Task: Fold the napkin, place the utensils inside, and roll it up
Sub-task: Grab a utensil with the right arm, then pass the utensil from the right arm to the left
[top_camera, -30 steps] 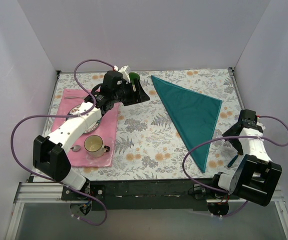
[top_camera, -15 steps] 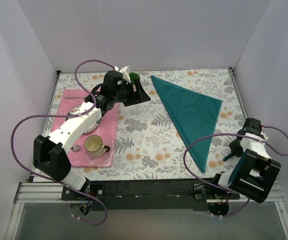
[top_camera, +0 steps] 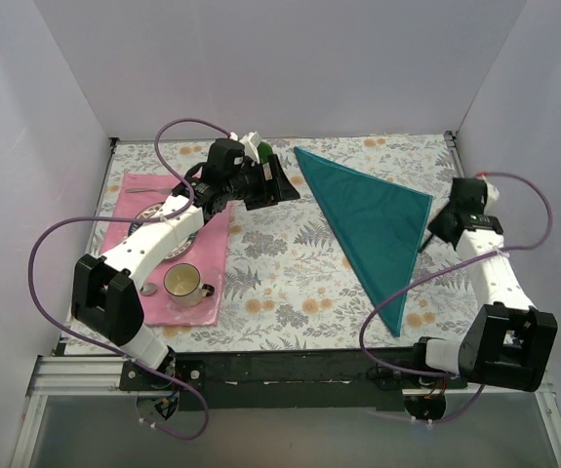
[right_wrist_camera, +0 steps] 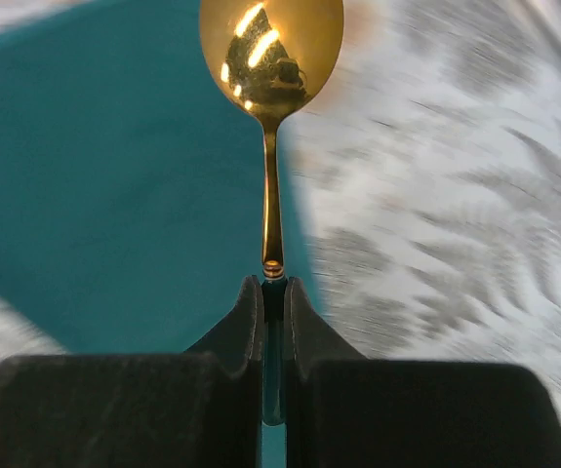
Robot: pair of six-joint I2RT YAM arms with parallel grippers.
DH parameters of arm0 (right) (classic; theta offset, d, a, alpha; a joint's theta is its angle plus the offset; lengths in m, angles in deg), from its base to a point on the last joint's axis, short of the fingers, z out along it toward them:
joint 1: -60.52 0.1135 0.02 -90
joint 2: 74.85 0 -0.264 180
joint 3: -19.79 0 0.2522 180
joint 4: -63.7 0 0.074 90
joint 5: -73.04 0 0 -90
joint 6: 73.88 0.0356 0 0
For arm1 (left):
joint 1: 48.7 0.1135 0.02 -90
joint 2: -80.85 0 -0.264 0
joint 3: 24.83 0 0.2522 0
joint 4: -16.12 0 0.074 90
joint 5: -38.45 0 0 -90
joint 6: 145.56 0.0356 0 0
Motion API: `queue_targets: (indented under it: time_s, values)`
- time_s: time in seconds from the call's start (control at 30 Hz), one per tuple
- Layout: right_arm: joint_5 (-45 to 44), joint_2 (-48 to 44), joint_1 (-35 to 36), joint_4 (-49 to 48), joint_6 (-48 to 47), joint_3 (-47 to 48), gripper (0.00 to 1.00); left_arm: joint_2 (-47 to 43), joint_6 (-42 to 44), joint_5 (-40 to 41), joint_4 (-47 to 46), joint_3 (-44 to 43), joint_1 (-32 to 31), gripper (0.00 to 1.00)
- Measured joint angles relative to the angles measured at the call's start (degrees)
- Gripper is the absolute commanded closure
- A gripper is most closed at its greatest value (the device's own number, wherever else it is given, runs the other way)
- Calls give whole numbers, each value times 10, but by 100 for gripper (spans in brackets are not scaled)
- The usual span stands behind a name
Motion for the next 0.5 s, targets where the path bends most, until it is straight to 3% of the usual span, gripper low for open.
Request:
queue_targets:
  time_s: [0.1, 0.23, 0.33, 0.5]
  values:
    - [37, 5, 133, -44, -18, 103, 99, 0, -2, -5, -5, 0, 5, 25]
    - [154, 3, 276, -138, -43, 132, 99, -8, -13, -33, -42, 19, 37, 24]
    - [279, 4, 336, -218, -36, 104, 99, -36, -47, -107, -119, 86, 87, 24]
    - [494, 52, 368, -372, 37, 49, 99, -47, -130, -222, -279, 177, 143, 27]
